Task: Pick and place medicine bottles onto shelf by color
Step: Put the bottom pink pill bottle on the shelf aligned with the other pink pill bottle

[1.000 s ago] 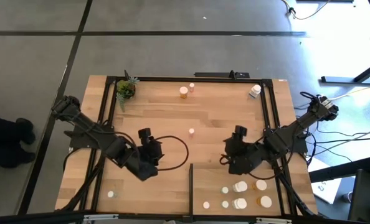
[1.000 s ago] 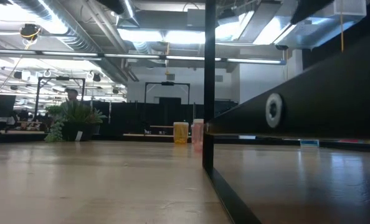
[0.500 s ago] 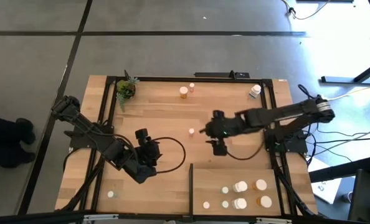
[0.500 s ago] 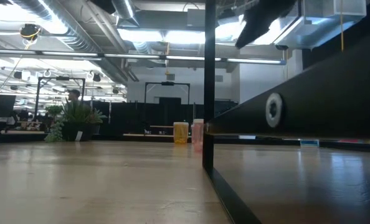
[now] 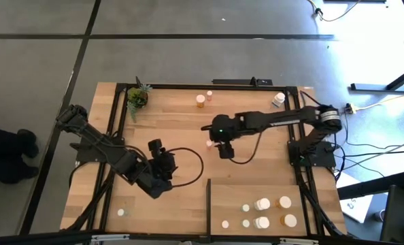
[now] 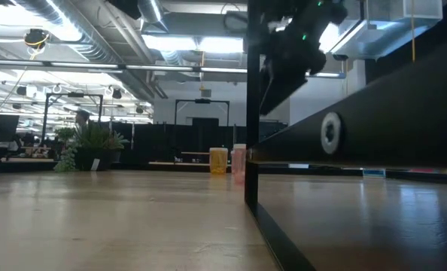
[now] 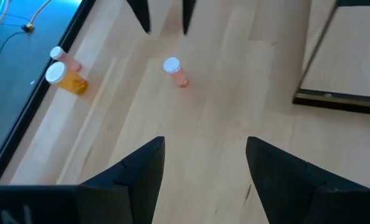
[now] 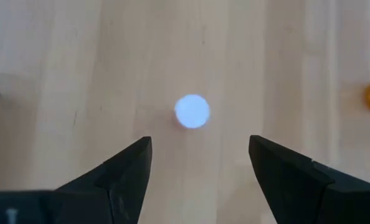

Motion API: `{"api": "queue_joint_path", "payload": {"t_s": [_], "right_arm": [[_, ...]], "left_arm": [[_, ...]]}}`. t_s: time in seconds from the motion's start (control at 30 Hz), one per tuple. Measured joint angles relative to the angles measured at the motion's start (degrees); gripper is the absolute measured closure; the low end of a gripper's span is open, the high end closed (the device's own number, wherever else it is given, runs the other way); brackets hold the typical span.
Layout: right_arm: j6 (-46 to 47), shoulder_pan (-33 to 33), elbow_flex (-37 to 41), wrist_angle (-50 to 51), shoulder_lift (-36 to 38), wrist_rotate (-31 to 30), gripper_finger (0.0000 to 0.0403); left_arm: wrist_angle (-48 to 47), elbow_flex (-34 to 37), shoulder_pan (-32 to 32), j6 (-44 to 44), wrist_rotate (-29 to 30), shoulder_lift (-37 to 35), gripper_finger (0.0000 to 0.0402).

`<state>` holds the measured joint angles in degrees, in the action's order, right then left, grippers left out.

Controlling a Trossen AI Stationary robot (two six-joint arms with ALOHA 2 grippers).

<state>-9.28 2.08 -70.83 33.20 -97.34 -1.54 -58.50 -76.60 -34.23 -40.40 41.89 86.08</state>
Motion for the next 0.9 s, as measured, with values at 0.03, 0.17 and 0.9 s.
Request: {"api": "queue_joint_path", "payload": {"t_s": [0.03,0.17,0.9], "right_arm": [[-0.22,0.22,0.02,-0.49,-1.04,0.47,0.0132],[-3.13,0.95,0.00,-3.63,-4.67,1.29,0.0132],[-6.44,3.34,0.00,-10.25,-9.92,7.25,0.0132]], "left_arm": [[0.00,0.00,0.30,0.00,0.01,0.00,0.0182],[-0.04,0.00,1.64,0.00,0.00,0.00,0.0182],[-3.65,0.00,7.27,0.00,-2.86,0.00,0.0182]]}}
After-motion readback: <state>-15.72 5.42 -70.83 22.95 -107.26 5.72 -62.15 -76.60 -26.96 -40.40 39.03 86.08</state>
